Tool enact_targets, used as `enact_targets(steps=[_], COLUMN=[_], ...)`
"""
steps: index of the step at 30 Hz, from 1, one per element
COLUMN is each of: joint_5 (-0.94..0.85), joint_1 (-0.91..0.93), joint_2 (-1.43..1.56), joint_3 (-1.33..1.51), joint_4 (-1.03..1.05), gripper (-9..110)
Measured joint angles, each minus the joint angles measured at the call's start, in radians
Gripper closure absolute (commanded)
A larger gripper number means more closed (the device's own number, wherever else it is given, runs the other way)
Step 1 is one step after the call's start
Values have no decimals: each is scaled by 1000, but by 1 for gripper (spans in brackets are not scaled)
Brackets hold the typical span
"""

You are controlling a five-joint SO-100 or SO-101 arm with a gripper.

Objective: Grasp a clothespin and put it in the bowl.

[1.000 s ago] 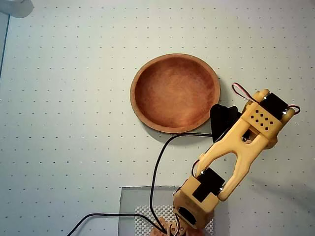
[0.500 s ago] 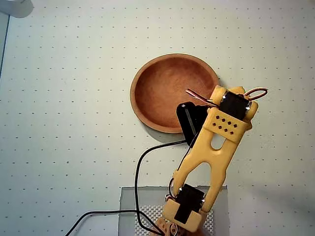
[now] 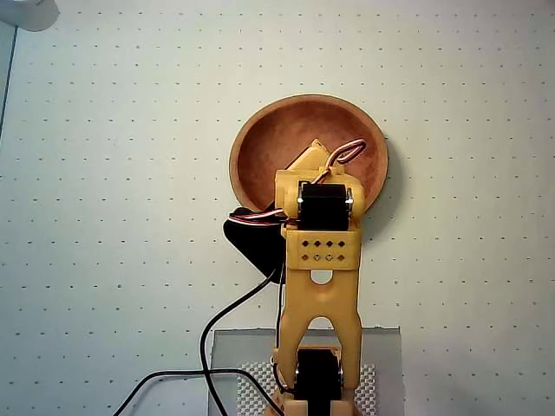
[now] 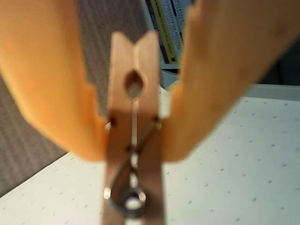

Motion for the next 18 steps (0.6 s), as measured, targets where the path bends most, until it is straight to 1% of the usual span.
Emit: enact_targets(steps=[2, 7, 13, 18], joint_5=[-46, -132, -235, -359], joint_1=[-52, -95, -98, -54], joint_2=[0, 0, 0, -25], joint_3=[0, 0, 0, 0], joint_4=[0, 0, 0, 0], gripper=[104, 104, 104, 104])
